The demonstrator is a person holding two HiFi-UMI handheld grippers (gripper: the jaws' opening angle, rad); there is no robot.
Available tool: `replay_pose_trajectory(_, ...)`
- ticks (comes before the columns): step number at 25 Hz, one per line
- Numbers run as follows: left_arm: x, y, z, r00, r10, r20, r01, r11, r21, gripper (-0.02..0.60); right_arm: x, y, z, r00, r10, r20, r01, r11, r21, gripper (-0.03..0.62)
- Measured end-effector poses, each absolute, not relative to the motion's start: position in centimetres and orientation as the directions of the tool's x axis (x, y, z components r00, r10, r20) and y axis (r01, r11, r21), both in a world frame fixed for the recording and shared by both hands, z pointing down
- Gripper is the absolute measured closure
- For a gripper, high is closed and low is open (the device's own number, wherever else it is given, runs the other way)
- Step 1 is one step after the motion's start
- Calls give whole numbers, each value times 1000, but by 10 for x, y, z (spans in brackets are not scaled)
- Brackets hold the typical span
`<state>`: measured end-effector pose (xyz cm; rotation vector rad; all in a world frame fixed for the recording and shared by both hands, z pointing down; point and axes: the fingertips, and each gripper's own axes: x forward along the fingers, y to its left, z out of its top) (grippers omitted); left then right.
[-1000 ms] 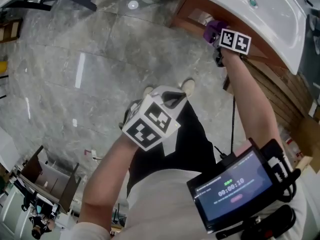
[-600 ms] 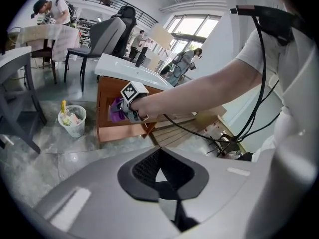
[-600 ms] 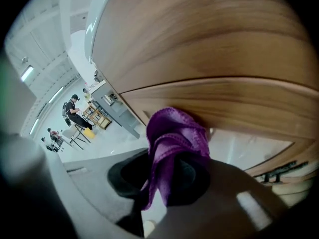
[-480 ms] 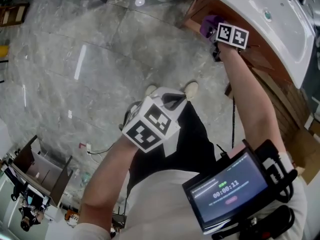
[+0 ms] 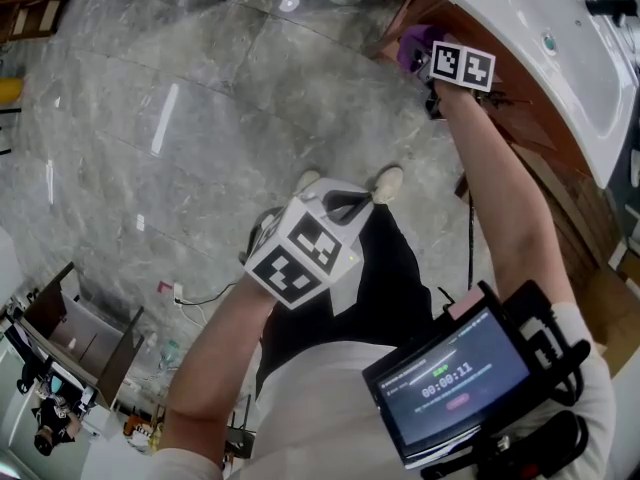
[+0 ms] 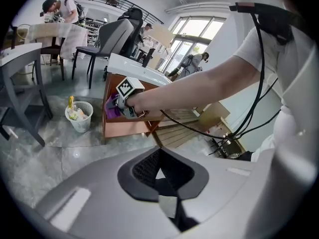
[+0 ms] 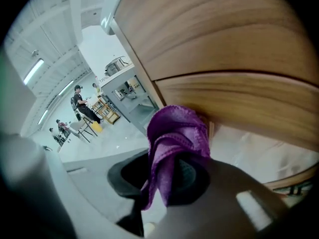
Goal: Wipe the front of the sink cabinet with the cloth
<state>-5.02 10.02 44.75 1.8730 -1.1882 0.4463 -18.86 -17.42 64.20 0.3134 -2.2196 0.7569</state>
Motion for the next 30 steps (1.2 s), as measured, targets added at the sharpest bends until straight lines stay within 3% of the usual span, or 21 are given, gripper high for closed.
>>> replay_pose_trajectory(7,-43,104,447,511,-544,666,-853,-224,472,574,-184,-153,629,-729,25,684,-414,780,-469,513)
replay_pose_trajectory(14,-18,90,445,566,-488,665,-824,-319,467,574,-113,-145,620,-739,-8,673,-456,742,-492,513)
replay_pose_trajectory(30,115,-6,447,688,-311,656,-689,-564,456,574,249,-258,647,-522,-331,786,-816,462,-348,513)
